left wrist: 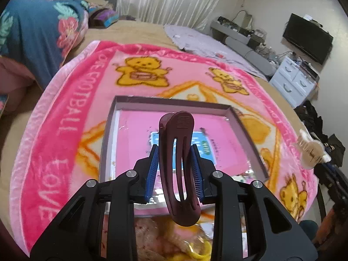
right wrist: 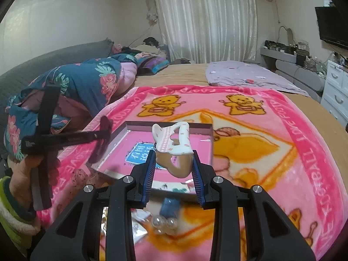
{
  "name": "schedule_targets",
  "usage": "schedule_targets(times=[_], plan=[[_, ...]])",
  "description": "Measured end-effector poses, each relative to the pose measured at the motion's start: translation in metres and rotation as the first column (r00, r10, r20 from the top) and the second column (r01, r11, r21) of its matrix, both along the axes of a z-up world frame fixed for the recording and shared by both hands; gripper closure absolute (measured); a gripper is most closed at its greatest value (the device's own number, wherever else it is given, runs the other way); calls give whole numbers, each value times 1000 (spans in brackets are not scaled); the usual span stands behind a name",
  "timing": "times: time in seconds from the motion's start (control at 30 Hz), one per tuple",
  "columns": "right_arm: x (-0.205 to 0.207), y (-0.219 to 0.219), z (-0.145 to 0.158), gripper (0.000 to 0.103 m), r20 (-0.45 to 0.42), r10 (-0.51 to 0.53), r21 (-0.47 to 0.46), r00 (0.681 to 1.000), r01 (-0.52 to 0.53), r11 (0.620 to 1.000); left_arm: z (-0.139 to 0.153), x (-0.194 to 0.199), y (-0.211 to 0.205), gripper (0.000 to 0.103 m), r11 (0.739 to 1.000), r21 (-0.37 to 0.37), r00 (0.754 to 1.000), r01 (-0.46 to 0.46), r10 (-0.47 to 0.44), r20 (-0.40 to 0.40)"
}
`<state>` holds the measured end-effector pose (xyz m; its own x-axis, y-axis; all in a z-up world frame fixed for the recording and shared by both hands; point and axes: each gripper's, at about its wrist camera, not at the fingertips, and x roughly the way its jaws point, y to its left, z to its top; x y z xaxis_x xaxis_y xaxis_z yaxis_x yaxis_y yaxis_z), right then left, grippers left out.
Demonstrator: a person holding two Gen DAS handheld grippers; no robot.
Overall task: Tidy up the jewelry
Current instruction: 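Carry the maroon clip and white claw clip into the box with both tools, then open both tools to release the clips inside the box and withdraw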
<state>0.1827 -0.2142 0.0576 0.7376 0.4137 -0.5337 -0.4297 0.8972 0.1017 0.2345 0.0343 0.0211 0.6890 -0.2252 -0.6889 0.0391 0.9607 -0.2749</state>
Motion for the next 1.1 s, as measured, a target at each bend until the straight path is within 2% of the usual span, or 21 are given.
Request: schedule_targets(times=[0.23,0.33,0.47,0.8,0.87,1.1], plan=[[29,27,-15,72,-33,15,30,999,-14,999,-14,9,3,81,1000,-1,1000,-4,4,-13],[44,33,-22,72,-48,6,34,999,-4,999,-20,13,2,81,1000,23,1000,-7,8,-18],[65,31,-38,72,-90,-24,42,996,28,999,-29,19,2,81,1000,24,999,-10,11,-30],[80,21,-78,72,-172,-57,19,983,61,998,-37,21,11,81,998,48,998,-49,51,-40],[81,21,-81,72,-177,-65,8,982,67,998,-36,19,15,73,997,47,997,-60,62,-39],[88,14,-94,72,-214,-112,-39,970,106,994,-29,11,27,59,995,32,995,-90,91,-45]])
